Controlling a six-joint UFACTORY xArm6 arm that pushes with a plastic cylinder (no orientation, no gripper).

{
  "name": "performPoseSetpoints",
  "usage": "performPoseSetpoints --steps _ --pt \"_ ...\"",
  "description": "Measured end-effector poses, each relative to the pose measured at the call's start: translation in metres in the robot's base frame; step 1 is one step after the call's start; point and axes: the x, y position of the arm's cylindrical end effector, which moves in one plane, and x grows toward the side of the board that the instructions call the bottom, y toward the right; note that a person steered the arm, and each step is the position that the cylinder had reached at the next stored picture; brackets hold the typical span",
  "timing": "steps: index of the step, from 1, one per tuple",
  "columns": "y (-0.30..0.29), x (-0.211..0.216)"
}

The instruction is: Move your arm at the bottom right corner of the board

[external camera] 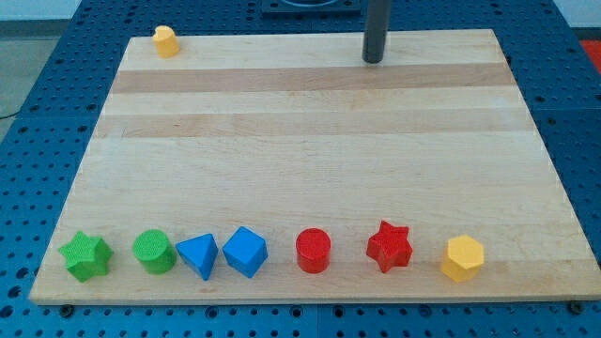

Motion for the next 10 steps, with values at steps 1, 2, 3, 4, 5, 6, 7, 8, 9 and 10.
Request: performPoseSetpoints --steps 1,2,3,4,5,6,7,8,9,10 --pt "0.003 0.004" --pt "0.007 0.004" --pt "0.026 0.004" --pt "0.043 0.004" --pt "0.061 0.004" --pt "0.083 0.004" --pt "0.147 0.008" --pt "0.207 0.057" --pt "0.241 0.093" --pt "0.24 0.184"
